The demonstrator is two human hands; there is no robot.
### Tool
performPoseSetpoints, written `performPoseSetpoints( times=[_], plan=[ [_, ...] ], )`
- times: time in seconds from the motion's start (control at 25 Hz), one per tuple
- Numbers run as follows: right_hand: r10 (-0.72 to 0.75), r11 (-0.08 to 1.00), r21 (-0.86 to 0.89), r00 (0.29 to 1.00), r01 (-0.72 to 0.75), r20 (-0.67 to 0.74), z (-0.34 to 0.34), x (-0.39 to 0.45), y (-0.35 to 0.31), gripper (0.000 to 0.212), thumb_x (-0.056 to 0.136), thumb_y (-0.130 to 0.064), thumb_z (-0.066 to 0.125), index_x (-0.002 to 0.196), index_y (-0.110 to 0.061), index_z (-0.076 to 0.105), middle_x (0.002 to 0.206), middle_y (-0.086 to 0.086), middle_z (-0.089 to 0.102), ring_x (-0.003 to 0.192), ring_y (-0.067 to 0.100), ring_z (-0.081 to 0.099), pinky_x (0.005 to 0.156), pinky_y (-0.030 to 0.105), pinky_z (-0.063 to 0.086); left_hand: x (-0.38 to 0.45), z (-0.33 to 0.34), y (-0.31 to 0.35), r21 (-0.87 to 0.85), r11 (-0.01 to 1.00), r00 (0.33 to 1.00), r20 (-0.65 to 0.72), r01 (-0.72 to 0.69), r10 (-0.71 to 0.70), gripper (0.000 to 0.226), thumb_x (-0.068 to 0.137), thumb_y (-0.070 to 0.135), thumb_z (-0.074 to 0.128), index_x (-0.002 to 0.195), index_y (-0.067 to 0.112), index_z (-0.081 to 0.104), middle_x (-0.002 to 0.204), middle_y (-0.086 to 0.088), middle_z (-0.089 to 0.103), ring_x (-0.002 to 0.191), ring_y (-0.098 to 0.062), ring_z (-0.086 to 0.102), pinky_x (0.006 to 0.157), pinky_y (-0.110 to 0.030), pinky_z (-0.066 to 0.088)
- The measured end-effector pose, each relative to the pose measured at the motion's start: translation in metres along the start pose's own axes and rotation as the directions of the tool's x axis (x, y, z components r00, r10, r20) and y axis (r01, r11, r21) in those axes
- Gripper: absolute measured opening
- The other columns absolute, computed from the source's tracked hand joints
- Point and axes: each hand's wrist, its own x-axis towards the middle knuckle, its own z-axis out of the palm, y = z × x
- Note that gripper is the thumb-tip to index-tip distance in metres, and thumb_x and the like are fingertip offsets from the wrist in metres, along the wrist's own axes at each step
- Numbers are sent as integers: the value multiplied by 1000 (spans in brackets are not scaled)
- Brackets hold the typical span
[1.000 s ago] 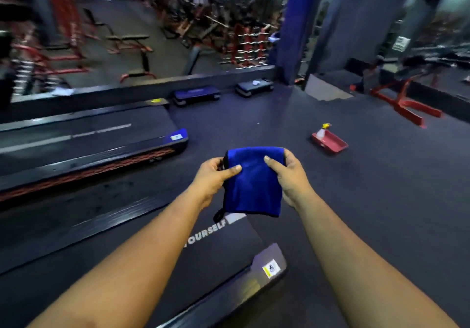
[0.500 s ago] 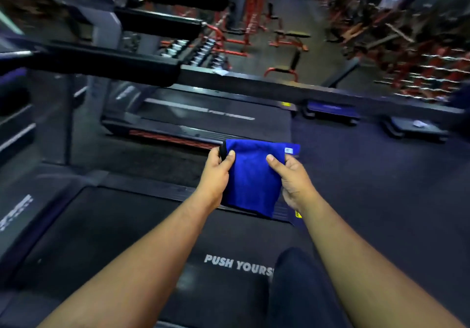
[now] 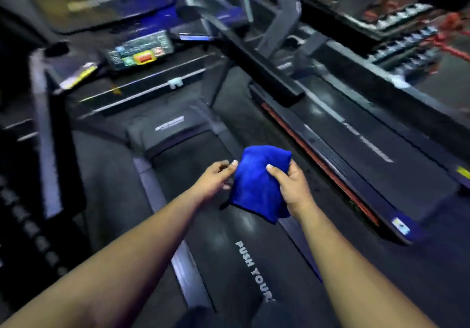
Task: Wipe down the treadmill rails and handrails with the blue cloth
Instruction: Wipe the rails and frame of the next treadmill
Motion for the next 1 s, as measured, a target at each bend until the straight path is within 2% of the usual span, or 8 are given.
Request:
performPoseSetpoints(
  times=[0.2,0.4,0.56,0.64,0.72,0.8,0.92,1.0],
  plan=[
    [128,990,-102,933,-99,335,88,-15,-20,30,87,-5,71,116,-12,67,109,5,75,98,16,69,89,32,56,-72,-47,19,-1,990,979,-147,140,-139,39,103,53,39,88,30,66,71,19,61,65,-4,46,67,-30,33],
    [280,942,-306,826,-138,490,180,-30,29,19,91,-16,70,109,-13,72,99,0,77,93,12,71,84,31,54,-124,-114,-9,147,979,889,-454,142,-61,54,85,67,61,107,18,63,99,-2,66,90,-15,57,81,-28,47],
    [285,941,-303,832,-149,476,259,-31,46,19,96,-17,62,113,-11,68,101,-5,72,96,10,65,77,14,49,-151,-210,-17,310,931,623,-772,192,128,33,96,27,62,124,10,64,114,-6,68,99,-22,65,89,-21,51],
    [260,951,-288,806,-116,533,299,-31,50,26,98,-18,60,124,-16,62,121,-4,66,113,8,60,94,17,45,-153,-257,-21,345,918,502,-839,196,208,40,94,36,57,124,10,64,116,-9,66,105,-28,64,96,-39,51],
    [205,952,-305,792,-26,575,347,-28,64,48,98,-22,59,145,-19,47,150,-8,42,141,8,37,117,24,28,-143,-295,-19,340,922,449,-864,184,229,42,99,30,51,133,5,57,128,-6,57,119,-21,55,105,-30,40],
    [159,929,-355,751,105,641,396,-24,88,62,99,-30,57,154,-21,29,162,-6,17,152,13,10,124,35,11,-125,-330,-15,258,957,446,-878,130,176,41,106,21,42,142,2,47,136,2,47,130,-11,43,108,-17,28],
    [283,900,-416,558,125,780,437,-24,131,74,98,-52,46,157,-22,12,165,-1,-4,152,15,-7,125,39,-1,-98,-367,-26,-26,998,492,-871,-49,1,46,106,27,33,148,8,41,153,-1,41,141,-12,38,122,-30,22],
    [226,952,-306,656,8,720,442,-21,153,74,92,-65,39,151,-21,34,162,-1,24,151,10,17,125,36,10,-90,-377,-37,-185,969,521,-850,-165,-74,60,97,39,38,150,12,38,156,-1,40,142,-12,38,122,-35,25]
  ],
)
